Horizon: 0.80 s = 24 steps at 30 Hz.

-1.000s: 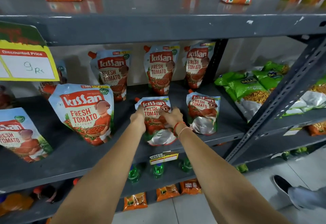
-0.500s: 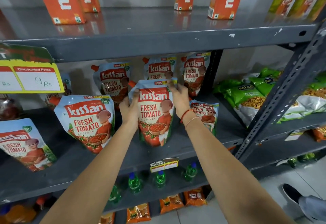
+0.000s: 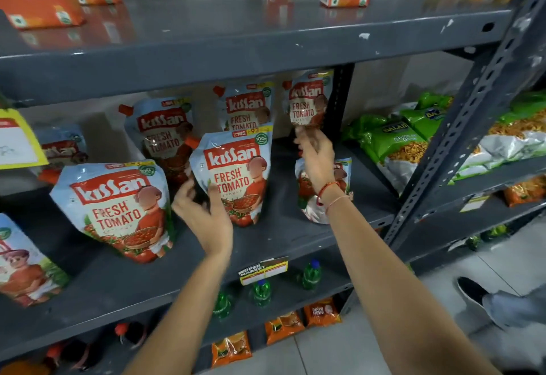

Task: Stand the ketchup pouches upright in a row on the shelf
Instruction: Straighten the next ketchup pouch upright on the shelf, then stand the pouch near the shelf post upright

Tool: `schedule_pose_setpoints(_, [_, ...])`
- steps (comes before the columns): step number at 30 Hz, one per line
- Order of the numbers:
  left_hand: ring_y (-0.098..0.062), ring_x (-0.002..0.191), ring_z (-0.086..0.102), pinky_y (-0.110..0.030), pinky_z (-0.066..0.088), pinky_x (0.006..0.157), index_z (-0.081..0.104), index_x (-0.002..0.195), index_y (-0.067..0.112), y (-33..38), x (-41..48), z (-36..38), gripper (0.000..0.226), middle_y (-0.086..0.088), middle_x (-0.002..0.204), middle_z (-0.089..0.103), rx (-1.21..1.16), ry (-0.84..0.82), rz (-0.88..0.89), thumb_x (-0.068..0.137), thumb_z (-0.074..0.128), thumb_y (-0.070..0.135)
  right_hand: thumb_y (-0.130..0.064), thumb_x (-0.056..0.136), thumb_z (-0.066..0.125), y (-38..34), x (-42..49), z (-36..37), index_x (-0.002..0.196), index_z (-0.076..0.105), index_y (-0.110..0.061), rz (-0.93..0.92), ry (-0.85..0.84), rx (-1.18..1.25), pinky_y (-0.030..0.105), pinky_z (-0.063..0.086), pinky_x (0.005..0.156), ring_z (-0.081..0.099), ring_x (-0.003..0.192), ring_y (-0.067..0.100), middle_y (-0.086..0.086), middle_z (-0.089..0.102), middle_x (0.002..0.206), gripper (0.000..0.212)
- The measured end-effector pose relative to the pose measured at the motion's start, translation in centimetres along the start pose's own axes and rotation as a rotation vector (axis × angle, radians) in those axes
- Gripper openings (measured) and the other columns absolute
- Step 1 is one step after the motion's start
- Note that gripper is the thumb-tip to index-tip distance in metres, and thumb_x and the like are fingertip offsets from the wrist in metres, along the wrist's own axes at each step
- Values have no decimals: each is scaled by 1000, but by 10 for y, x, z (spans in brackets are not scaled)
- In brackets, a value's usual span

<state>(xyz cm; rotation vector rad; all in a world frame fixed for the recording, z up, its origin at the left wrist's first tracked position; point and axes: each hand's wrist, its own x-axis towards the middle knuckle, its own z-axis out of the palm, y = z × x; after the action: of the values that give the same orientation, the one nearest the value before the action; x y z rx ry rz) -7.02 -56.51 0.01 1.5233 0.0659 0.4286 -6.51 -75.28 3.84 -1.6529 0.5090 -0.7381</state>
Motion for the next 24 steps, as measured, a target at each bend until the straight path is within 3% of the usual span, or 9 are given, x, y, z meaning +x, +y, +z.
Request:
schedule_pose_setpoints(3, [-11,95,49,-8,41,77,54,107,3,-16,-41,4,20,-8,110,45,65,-159,-1,87,56,8,-47,86,57,26,16,-35,109,61,-5,100,103,-338,41,45,97,58,109,29,15,66,109,48])
schedule_pose_setpoints(5, [-5,89,51,-15,39,79,59,95,10,-24,-53,19,9,-6,103,53,122,-373,59,87,57,7,-52,85,55,44,22,-54,129,47,-3,332,21,-591,45,35,106,38,131,36,21,45,138,66])
schedule_pose_setpoints(7, [-3,86,53,-10,39,78,61,95,12,-23,-48,44,9,-7,103,59,204,-541,116,87,58,12,-55,81,58,63,24,-63,139,33,-2,512,-76,-706,46,31,110,30,137,36,20,33,147,82])
schedule_pose_setpoints(9, [-7,90,55,-14,41,84,60,107,10,-26,-37,81,22,-9,112,59,311,-683,39,89,56,22,-49,72,71,79,27,-71,132,44,-2,579,-70,-596,39,42,103,46,127,33,18,49,138,81])
schedule_pose_setpoints(11, [-21,109,55,-31,42,98,53,122,8,-32,-23,114,39,-11,125,57,375,-768,-208,90,53,31,-32,71,78,83,28,-75,122,55,0,570,-68,-453,27,46,89,58,115,29,14,61,125,65])
schedule_pose_setpoints(13, [-28,118,52,-37,42,102,47,130,7,-40,-17,136,49,-11,133,54,368,-800,-477,90,50,37,-24,72,79,84,29,-79,119,58,0,539,-104,-429,28,46,88,59,114,28,16,63,123,57])
schedule_pose_setpoints(18, [-22,103,59,-32,48,87,53,124,8,-51,-37,110,45,-4,117,60,304,-879,-601,88,57,35,-26,64,83,95,25,-90,117,60,-5,539,-287,-462,30,47,96,61,110,27,12,65,119,62])
schedule_pose_setpoints(20, [-17,91,61,-31,50,83,55,118,6,-51,-33,101,43,-8,115,62,241,-925,-745,84,64,30,-28,55,87,98,23,-95,110,64,-4,577,-368,-335,40,50,98,66,102,28,13,70,111,65])
schedule_pose_setpoints(24, [-18,85,58,-30,50,75,51,121,4,-48,-17,121,42,-9,109,61,237,-763,-813,89,56,30,-52,43,86,111,32,-92,108,63,0,711,-250,-126,47,56,88,71,88,31,17,73,100,86])
